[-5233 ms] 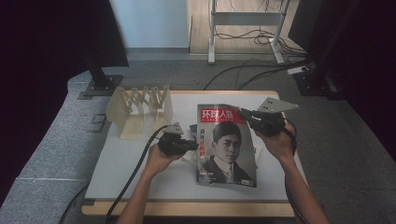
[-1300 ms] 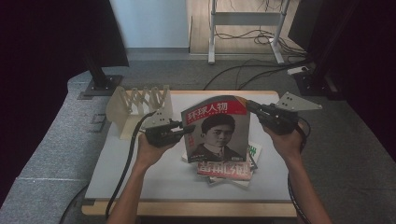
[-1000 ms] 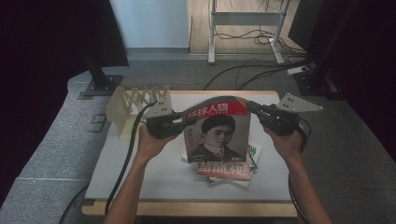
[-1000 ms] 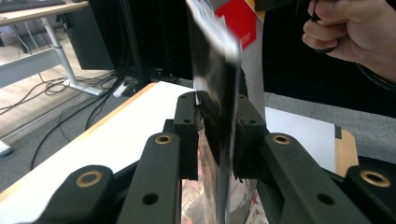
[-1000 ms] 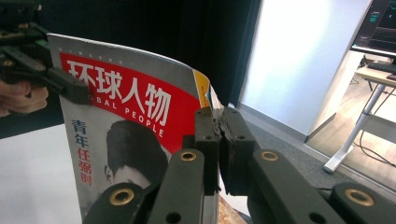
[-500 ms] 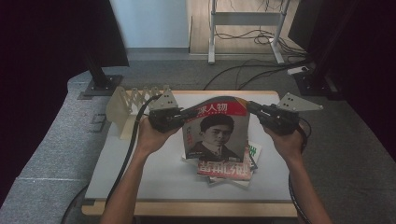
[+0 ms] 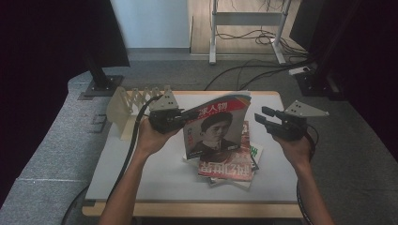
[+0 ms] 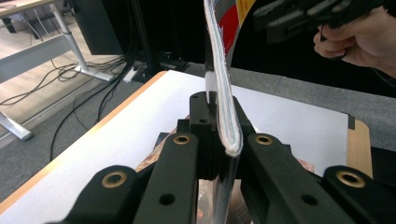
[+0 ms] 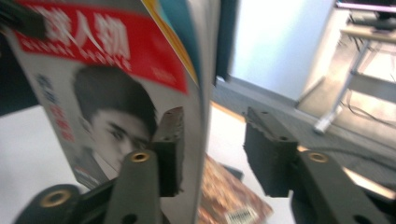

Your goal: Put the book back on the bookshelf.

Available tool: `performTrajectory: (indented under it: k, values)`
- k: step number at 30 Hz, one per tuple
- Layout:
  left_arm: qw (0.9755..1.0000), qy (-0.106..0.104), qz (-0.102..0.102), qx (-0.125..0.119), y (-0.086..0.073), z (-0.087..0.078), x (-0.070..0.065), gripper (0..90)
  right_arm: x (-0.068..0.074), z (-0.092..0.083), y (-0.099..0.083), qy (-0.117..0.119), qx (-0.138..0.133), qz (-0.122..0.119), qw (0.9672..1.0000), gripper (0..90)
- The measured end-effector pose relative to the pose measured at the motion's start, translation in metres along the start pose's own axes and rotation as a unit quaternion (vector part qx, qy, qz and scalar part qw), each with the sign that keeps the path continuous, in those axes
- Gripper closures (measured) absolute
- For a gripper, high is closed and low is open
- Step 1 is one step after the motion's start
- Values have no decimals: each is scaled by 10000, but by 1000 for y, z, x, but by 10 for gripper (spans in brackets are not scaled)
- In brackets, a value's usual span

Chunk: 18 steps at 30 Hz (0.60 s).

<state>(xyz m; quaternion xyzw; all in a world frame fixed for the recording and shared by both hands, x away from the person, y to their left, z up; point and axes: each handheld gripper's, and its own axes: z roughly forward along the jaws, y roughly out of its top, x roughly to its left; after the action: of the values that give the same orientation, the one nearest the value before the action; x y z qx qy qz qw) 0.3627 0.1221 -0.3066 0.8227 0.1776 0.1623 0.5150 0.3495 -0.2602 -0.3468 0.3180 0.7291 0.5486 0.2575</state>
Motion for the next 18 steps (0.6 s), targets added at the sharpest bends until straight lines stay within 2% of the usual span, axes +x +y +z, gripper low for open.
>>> performTrajectory:
  k: [5, 10, 18]
  values:
    - [10000, -14, 25, -10, 0, 0, 1, 860, -7, 1, -19, -251, 317, 50, 9992, 432]
    - [10000, -54, -7, -12, -1, 0, 2, 860, -10, 1, -37, -547, 640, 95, 9964, 343]
    - [10000, -76, 18, -6, -1, 0, 2, 860, -15, -1, -69, -687, 997, 255, 9923, 195]
